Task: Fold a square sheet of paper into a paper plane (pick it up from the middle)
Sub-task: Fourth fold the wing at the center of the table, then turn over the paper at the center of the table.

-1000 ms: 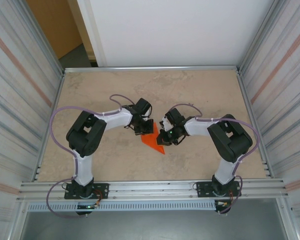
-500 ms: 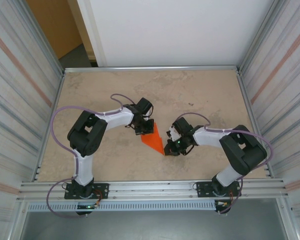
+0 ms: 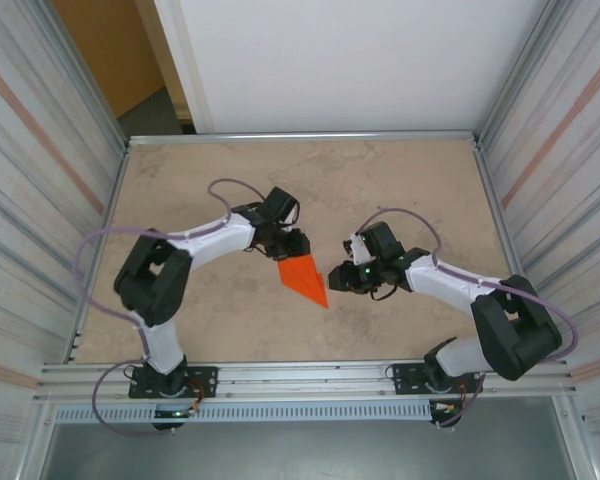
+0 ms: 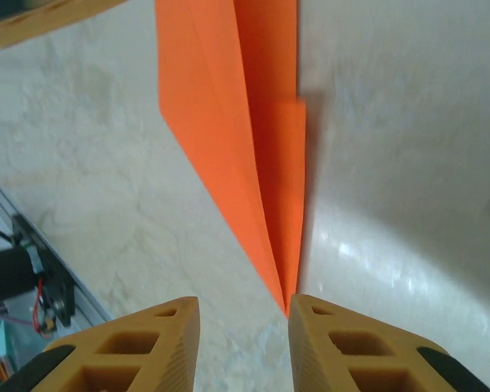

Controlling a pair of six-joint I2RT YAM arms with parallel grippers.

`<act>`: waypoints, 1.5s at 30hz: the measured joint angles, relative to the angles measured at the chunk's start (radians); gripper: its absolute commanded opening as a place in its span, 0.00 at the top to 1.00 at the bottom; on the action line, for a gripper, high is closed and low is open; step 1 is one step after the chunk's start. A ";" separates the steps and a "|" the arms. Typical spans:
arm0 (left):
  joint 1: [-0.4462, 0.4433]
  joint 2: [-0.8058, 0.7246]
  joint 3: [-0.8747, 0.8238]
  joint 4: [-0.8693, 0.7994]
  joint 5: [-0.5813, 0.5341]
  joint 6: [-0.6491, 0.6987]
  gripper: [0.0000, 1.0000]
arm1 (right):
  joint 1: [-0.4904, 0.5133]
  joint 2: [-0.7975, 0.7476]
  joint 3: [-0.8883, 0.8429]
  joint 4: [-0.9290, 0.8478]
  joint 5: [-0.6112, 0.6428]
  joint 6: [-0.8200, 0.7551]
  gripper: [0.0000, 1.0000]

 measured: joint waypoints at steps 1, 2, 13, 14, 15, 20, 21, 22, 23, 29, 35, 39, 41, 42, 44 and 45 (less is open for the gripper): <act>0.005 -0.055 -0.026 0.026 0.000 -0.008 0.58 | -0.005 0.021 0.016 0.015 0.002 0.003 0.67; 0.014 -0.111 -0.057 0.054 0.000 -0.017 0.56 | -0.009 0.048 0.035 0.031 0.001 0.006 0.67; 0.129 -0.432 -0.474 0.220 -0.025 -0.137 0.39 | 0.000 0.307 0.187 0.082 -0.066 -0.013 0.72; 0.134 -0.446 -0.497 0.223 -0.024 -0.146 0.38 | 0.006 0.323 0.200 0.081 -0.069 -0.014 0.72; 0.137 -0.456 -0.513 0.229 -0.024 -0.153 0.37 | 0.011 0.336 0.210 0.082 -0.073 -0.017 0.73; 0.142 -0.497 -0.554 0.253 -0.024 -0.181 0.35 | 0.029 0.407 0.264 0.080 -0.088 -0.036 0.74; 0.144 -0.503 -0.558 0.258 -0.023 -0.185 0.35 | 0.030 0.418 0.269 0.081 -0.090 -0.039 0.74; 0.145 -0.509 -0.562 0.267 -0.023 -0.189 0.35 | 0.031 0.427 0.272 0.081 -0.090 -0.040 0.75; 0.146 -0.512 -0.566 0.272 -0.024 -0.192 0.34 | 0.032 0.434 0.273 0.080 -0.090 -0.040 0.77; 0.147 -0.525 -0.581 0.289 -0.018 -0.196 0.34 | 0.032 0.447 0.274 0.084 -0.098 -0.048 0.94; 0.147 -0.566 -0.625 0.381 0.051 -0.204 0.27 | 0.019 0.395 0.251 0.164 -0.136 -0.014 0.98; 0.147 -0.591 -0.648 0.507 0.135 -0.221 0.25 | -0.013 0.291 0.206 0.282 -0.182 0.060 0.98; 0.145 -0.593 -0.652 0.572 0.174 -0.230 0.26 | -0.024 0.250 0.196 0.331 -0.199 0.099 0.98; 0.141 -0.593 -0.652 0.607 0.192 -0.233 0.27 | -0.029 0.230 0.194 0.358 -0.208 0.124 0.98; 0.127 -0.593 -0.652 0.662 0.218 -0.237 0.29 | -0.032 0.195 0.188 0.410 -0.226 0.171 0.98; 0.117 -0.592 -0.651 0.686 0.230 -0.236 0.30 | -0.036 0.178 0.183 0.440 -0.237 0.196 0.98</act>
